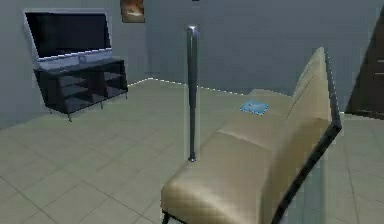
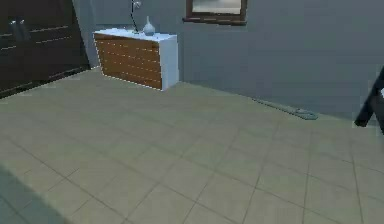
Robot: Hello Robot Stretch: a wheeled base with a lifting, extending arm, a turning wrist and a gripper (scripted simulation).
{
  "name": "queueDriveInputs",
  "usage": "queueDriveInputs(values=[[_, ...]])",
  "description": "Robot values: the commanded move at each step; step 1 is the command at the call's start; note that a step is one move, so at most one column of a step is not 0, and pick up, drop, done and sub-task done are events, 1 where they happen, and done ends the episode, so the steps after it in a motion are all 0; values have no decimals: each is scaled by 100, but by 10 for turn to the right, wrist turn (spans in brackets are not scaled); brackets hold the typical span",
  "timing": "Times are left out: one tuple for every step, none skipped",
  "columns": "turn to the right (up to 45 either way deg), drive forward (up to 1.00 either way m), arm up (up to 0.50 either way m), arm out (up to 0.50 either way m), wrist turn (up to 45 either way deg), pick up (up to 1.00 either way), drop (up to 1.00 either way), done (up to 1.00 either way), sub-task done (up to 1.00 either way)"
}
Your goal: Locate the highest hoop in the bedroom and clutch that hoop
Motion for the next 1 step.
queueDriveInputs(values=[[-420, 0, 0, 0, 0, 0, 0, 0, 0]])
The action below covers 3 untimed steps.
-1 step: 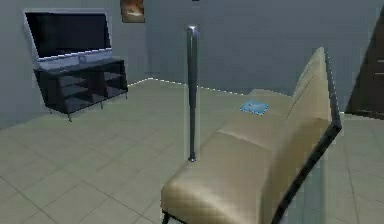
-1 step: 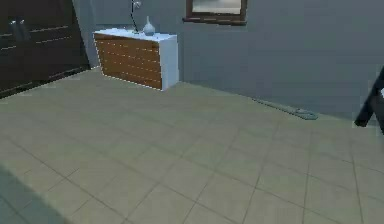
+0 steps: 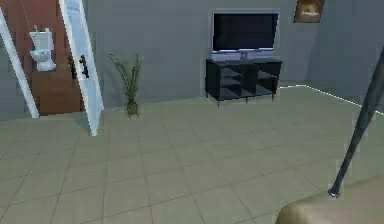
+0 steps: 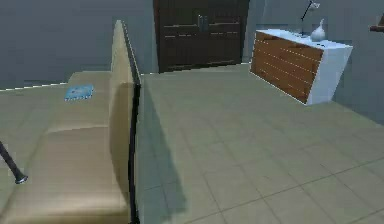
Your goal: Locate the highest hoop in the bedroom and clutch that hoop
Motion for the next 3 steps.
queueDriveInputs(values=[[0, 100, 0, 0, 0, 0, 0, 0, 0], [-30, 0, 0, 0, 0, 0, 0, 0, 0], [0, 100, 0, 0, 0, 0, 0, 0, 0]])
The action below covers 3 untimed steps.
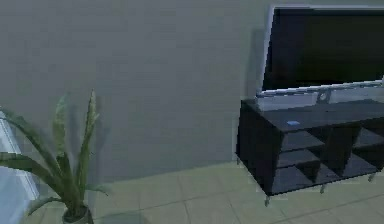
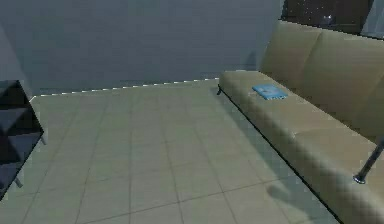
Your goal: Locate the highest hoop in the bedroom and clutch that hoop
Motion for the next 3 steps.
queueDriveInputs(values=[[0, 100, 0, 0, 0, 0, 0, 0, 0], [60, 0, 0, 0, 0, 0, 0, 0, 0], [0, 30, 0, 0, 0, 0, 0, 0, 0]])
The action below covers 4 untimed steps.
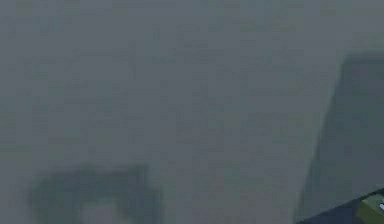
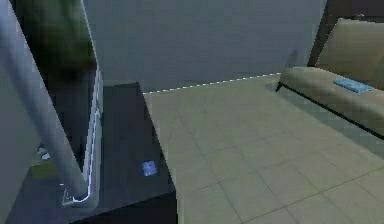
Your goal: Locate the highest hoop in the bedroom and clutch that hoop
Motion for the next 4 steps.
queueDriveInputs(values=[[450, 0, 0, 0, 0, 0, 0, 0, 0], [450, 0, 0, 0, 0, 0, 0, 0, 0], [450, 0, 0, 0, 0, 0, 0, 0, 0], [360, 0, 0, 0, 0, 0, 0, 0, 0]])
